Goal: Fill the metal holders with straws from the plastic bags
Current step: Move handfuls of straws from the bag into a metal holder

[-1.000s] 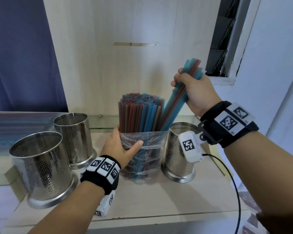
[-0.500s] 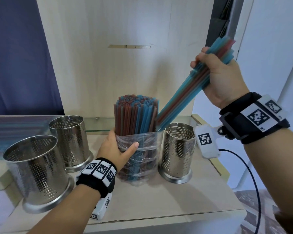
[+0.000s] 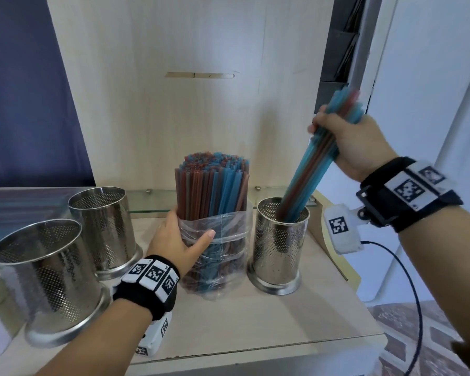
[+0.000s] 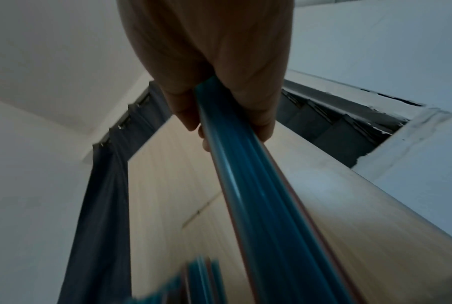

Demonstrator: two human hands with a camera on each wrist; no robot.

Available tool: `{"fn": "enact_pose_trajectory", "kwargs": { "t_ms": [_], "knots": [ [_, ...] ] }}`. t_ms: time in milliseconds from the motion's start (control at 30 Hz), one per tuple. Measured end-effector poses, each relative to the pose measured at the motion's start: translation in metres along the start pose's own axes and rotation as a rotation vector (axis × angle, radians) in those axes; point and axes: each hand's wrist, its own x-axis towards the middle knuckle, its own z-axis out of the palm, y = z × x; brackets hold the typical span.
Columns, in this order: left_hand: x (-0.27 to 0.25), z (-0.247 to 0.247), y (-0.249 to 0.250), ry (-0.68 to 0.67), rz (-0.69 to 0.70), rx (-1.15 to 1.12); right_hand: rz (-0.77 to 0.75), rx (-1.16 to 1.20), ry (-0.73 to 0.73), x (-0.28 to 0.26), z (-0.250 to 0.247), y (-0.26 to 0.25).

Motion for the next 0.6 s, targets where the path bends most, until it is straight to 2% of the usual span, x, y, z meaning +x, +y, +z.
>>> {"fn": "enact_pose_trajectory", "kwargs": {
  "t_ms": [167, 300, 467, 600],
  "knots": [
    [-0.001, -0.001, 0.002, -0.004, 0.001, 0.0, 0.13, -0.136, -0.093, -0.003, 0.008, 0.045],
    [-0.002, -0.002, 0.004, 0.004, 0.007, 0.002, 0.137, -0.261, -0.17, -0.011, 0.013, 0.062],
    [-0.002, -0.002, 0.005, 0.002, 0.004, -0.005, 0.227, -0.387, -0.164, -0.014, 0.005, 0.078],
    [-0.001, -0.002, 0.004, 0.0, 0.006, -0.011, 0.346, -0.608, -0.305, -0.012, -0.004, 0.091]
  ]
}}
